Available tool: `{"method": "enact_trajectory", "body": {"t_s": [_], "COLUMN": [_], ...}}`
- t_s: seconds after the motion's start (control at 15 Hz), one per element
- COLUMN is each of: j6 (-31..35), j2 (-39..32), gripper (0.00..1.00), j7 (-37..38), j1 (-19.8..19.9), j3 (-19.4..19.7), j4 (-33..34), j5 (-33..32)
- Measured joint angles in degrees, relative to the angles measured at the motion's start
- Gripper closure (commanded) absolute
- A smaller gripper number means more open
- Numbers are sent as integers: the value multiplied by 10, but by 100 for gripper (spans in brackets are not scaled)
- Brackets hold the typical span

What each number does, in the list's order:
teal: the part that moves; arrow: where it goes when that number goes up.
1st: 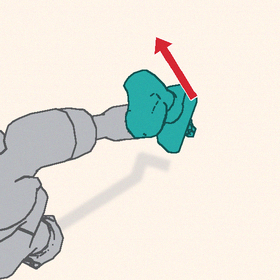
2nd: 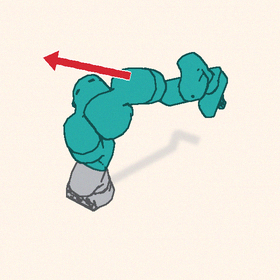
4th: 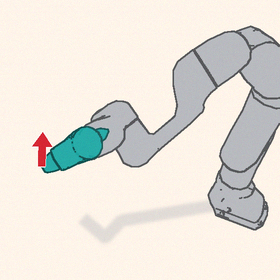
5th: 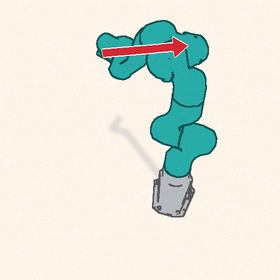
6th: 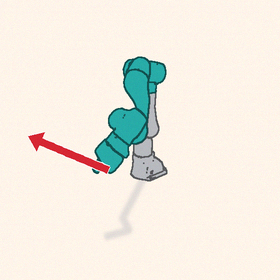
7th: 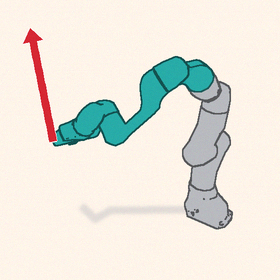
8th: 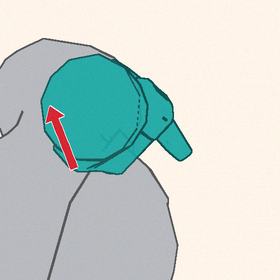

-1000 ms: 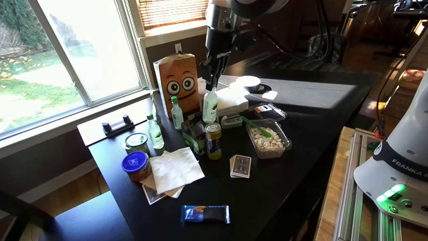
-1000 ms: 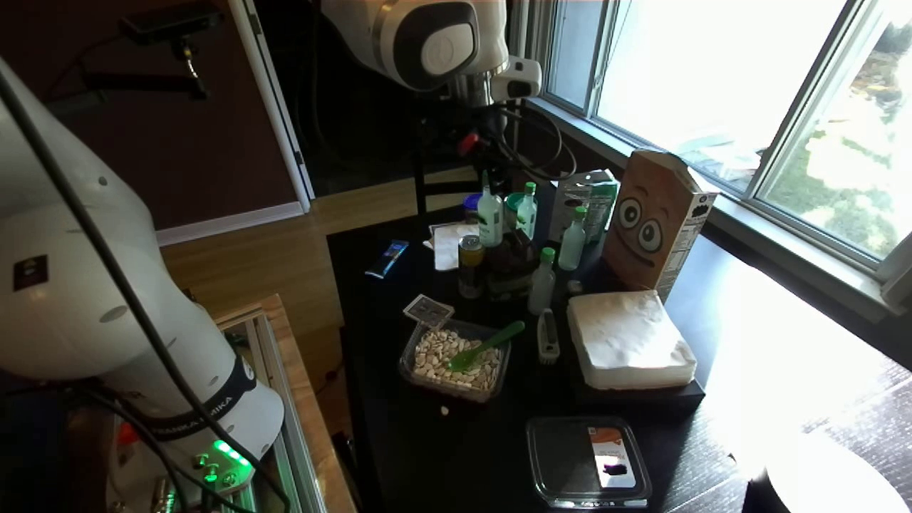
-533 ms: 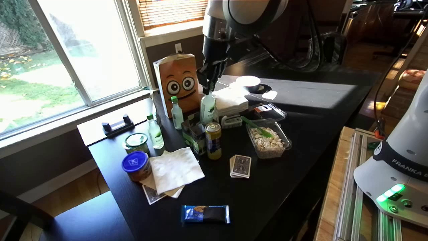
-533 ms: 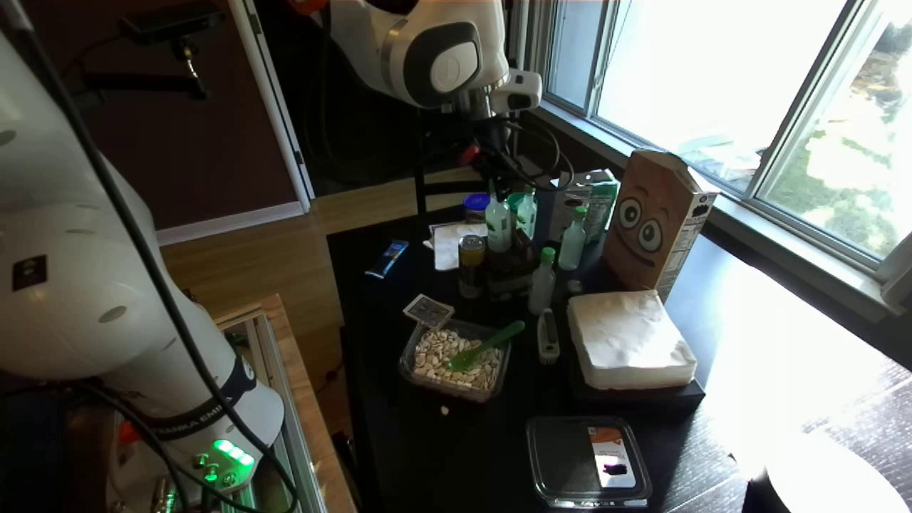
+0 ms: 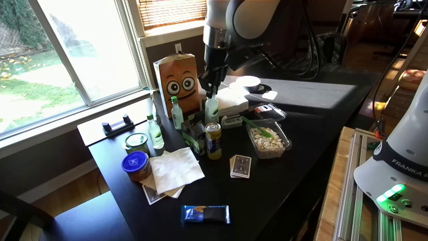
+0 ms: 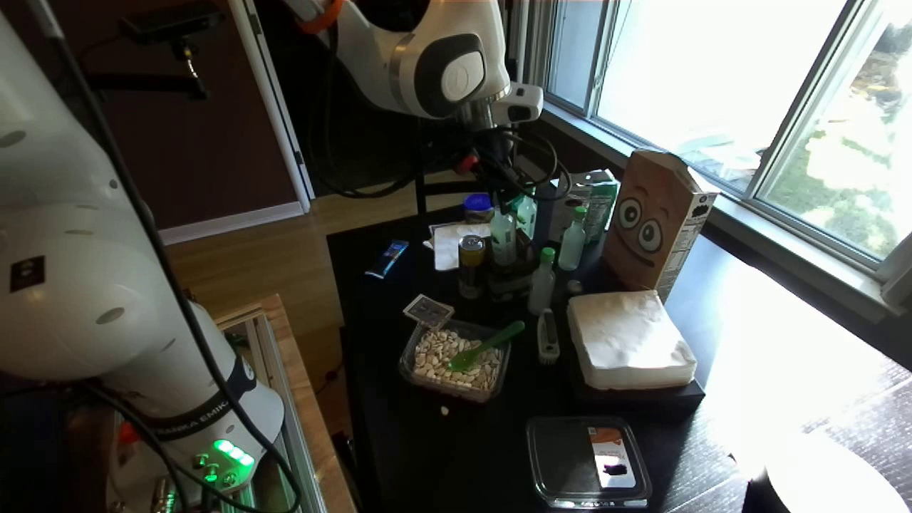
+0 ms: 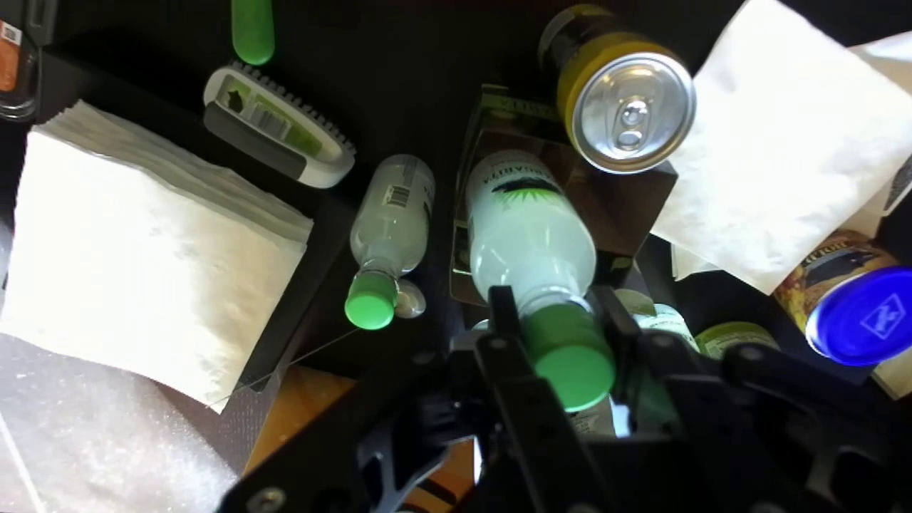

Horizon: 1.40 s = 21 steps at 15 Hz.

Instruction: Put one bottle in the box.

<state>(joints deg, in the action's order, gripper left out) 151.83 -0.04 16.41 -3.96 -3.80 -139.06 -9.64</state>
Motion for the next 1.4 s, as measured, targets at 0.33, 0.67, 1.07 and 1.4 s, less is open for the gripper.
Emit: {"method": "enact_trajectory", "body": {"t_s": [0.33, 0.67, 1.07, 1.4], "j6": [1, 21, 23, 23], "j2": [-28, -60, -106, -140], "gripper": [93, 93, 93, 59], "j7": [38, 71, 117, 134], "j1": [-8, -25, -45, -60], "j3": [-3, -4, 13, 32], "j4": [1, 8, 31, 47], "j5": [-26, -27, -46, -46]}}
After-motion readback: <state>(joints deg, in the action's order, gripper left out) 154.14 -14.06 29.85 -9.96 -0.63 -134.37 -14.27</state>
